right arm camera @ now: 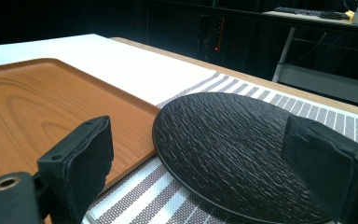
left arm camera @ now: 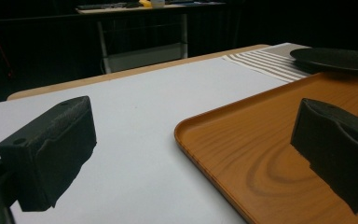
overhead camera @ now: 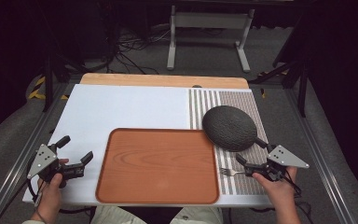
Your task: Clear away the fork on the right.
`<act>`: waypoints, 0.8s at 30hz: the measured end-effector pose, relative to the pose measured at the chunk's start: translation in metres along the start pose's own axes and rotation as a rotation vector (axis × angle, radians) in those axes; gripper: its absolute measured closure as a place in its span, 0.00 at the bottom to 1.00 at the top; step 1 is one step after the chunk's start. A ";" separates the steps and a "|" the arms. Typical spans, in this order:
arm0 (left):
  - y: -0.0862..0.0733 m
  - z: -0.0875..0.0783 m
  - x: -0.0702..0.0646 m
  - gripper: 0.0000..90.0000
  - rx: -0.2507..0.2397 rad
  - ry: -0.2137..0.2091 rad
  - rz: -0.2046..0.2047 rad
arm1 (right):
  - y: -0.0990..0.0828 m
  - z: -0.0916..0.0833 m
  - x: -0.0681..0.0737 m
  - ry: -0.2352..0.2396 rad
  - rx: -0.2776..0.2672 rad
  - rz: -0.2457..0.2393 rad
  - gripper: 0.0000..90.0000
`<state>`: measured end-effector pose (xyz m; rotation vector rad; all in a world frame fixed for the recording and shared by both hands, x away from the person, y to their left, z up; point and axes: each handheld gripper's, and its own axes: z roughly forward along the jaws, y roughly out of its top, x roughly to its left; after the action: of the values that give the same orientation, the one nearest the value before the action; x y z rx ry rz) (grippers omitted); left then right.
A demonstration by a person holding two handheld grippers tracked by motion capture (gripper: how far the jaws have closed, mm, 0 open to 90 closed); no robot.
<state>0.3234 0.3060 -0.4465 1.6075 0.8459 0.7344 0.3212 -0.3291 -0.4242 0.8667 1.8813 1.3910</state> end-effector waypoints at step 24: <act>0.000 0.000 0.001 0.00 0.006 0.006 -0.003 | 0.036 0.001 -0.011 0.034 0.091 -0.074 0.13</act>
<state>0.3239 0.3071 -0.4460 1.6095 0.8549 0.7357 0.3331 -0.3298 -0.3889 0.8141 1.9953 1.2915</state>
